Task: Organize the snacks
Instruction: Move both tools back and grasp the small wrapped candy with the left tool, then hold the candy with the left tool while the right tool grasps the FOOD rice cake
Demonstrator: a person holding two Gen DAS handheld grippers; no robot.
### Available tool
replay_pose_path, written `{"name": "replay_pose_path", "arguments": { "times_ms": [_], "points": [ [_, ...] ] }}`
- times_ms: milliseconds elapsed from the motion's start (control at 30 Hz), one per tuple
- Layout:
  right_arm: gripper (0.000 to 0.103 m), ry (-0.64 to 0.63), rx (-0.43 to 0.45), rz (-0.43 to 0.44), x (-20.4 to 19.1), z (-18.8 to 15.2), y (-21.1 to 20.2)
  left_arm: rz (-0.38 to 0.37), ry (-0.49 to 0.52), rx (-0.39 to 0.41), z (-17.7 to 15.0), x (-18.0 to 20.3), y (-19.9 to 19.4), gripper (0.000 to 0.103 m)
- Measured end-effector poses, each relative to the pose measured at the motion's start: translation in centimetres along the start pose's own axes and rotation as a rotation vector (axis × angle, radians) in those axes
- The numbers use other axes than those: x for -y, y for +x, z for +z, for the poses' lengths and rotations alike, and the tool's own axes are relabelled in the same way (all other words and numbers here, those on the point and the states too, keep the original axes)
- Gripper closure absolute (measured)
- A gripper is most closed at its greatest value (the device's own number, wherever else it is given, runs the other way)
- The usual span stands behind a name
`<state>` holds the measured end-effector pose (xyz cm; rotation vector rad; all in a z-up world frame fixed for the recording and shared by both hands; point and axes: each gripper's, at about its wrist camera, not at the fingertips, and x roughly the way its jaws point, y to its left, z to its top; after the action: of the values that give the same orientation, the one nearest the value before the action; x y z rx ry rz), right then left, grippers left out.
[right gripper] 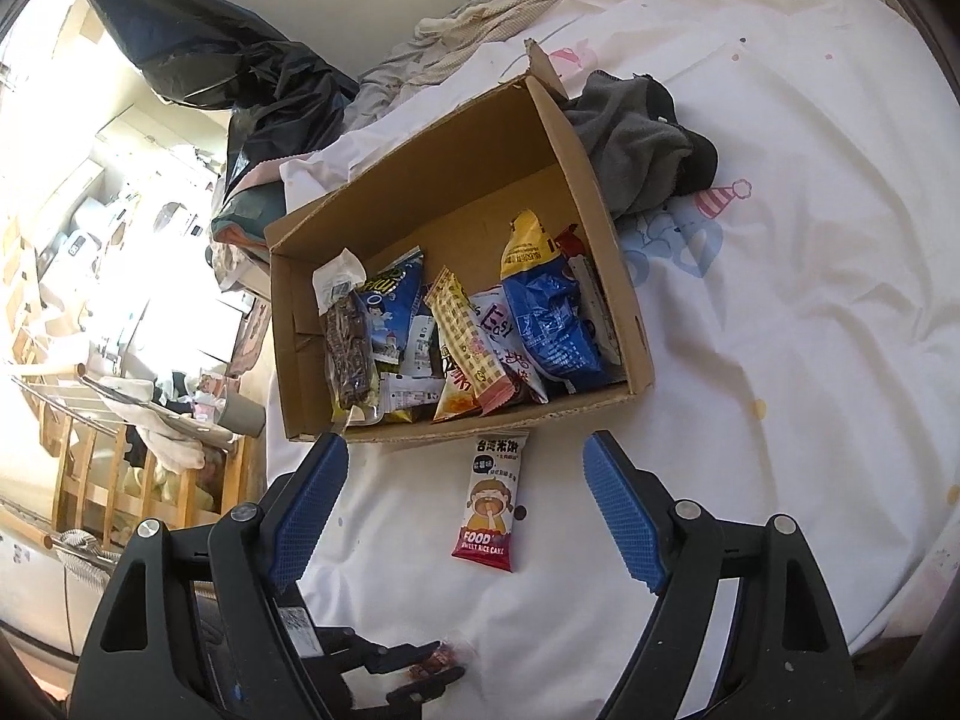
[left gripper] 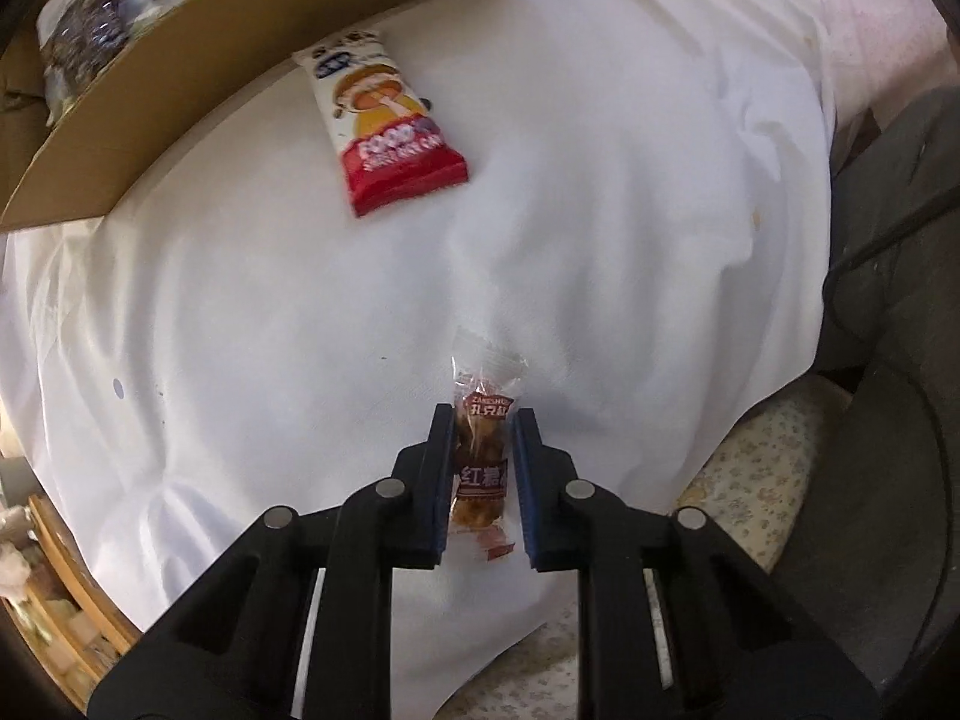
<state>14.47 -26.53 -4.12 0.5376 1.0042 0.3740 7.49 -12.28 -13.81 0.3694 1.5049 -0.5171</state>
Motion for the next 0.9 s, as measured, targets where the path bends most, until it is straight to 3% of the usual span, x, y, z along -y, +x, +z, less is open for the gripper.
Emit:
{"name": "replay_pose_path", "arguments": {
  "times_ms": [267, 433, 533, 900],
  "points": [
    [0.02, 0.002, -0.031, -0.007, -0.2, -0.2, 1.2, -0.011, -0.245, 0.09, -0.2, -5.8, -2.4, 0.091],
    [0.02, -0.002, -0.105, -0.055, -0.3, -0.7, 3.5, -0.025, -0.416, 0.158, -0.5, -9.8, -3.8, 0.091],
    [0.02, -0.001, -0.178, -0.101, -0.3, -1.2, 5.7, 0.004, -0.506, 0.202, -0.8, -11.4, -4.6, 0.091],
    [0.034, -0.117, -0.392, -0.302, -2.4, -3.2, 13.6, 0.061, -0.611, 0.283, -1.0, -13.9, -6.2, 0.091]
  ]
}}
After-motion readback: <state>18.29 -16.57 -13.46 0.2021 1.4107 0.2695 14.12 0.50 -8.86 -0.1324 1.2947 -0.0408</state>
